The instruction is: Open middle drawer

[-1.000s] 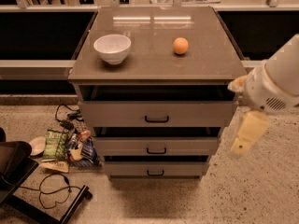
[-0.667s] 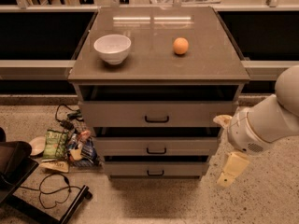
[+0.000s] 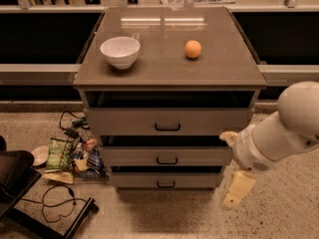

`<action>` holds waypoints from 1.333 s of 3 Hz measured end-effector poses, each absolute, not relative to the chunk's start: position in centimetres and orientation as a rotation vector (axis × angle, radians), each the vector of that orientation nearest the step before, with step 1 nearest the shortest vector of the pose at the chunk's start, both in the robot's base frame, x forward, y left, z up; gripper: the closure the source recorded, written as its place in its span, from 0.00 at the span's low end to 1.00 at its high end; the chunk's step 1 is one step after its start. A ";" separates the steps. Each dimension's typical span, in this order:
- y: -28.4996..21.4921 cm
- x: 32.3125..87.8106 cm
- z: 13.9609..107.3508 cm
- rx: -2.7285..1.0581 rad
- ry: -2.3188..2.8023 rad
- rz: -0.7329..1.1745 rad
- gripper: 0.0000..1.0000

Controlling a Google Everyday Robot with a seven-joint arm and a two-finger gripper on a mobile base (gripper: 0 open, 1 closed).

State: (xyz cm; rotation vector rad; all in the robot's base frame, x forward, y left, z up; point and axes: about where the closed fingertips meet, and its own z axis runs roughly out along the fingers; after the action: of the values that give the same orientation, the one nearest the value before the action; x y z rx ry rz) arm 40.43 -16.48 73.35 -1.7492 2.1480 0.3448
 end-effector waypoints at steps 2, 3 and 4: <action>-11.7 39.5 61.9 -1.865 2.115 0.434 0.00; -10.6 41.3 57.8 -1.918 2.117 0.371 0.00; -10.6 44.2 55.1 -1.976 2.115 0.255 0.00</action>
Offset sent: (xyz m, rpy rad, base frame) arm -0.0048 0.0691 -0.1848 0.0085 0.0941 0.1240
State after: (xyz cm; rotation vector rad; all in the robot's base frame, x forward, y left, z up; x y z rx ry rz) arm 44.18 -10.64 55.12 -1.9762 2.1147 0.2552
